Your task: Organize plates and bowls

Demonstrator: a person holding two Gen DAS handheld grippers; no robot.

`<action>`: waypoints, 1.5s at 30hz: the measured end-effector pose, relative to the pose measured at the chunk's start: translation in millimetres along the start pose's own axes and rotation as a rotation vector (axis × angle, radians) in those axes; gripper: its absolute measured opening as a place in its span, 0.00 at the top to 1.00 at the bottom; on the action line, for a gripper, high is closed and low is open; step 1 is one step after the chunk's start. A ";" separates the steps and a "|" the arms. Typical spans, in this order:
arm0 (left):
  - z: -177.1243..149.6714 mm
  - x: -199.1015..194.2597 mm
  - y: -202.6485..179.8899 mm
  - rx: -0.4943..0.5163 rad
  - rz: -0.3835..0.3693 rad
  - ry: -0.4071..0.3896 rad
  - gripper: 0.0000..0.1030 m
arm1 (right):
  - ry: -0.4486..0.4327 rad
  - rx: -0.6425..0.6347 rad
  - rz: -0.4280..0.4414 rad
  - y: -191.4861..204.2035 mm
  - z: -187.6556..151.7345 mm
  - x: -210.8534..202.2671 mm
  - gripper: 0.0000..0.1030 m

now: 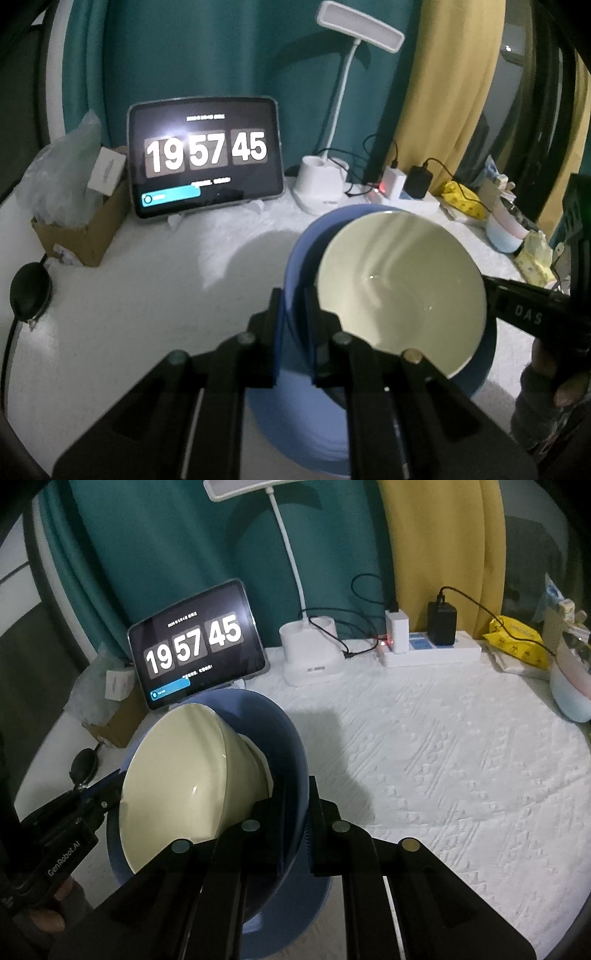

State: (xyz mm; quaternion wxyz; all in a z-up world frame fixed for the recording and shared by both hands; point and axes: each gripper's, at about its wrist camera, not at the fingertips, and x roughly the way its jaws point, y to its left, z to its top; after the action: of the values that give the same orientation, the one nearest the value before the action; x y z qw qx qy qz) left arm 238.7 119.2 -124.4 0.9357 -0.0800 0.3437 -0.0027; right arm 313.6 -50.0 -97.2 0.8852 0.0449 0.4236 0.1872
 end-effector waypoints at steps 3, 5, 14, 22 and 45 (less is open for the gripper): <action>1.8 2.1 -0.4 0.000 -0.001 0.000 0.91 | 0.009 0.008 0.005 -2.2 1.8 3.0 0.90; 2.8 3.8 -1.1 -0.001 -0.002 0.001 0.91 | 0.018 0.017 0.010 -5.2 2.6 5.5 0.90; 7.8 11.9 -7.3 0.029 0.027 0.002 0.91 | 0.042 0.043 0.026 -14.7 4.7 14.6 0.89; 10.7 14.5 -7.6 0.037 0.036 0.004 0.91 | 0.034 0.024 0.021 -13.1 4.2 15.6 0.86; 7.5 0.6 -5.1 -0.020 0.047 0.003 0.87 | 0.026 0.013 -0.046 -12.3 -1.5 -3.3 0.68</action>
State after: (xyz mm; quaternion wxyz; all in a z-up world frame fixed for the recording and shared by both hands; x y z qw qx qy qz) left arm 244.2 115.2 -118.4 0.9341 -0.0813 0.3468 0.0226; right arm 314.1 -62.8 -98.6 0.8834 0.0387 0.4370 0.1646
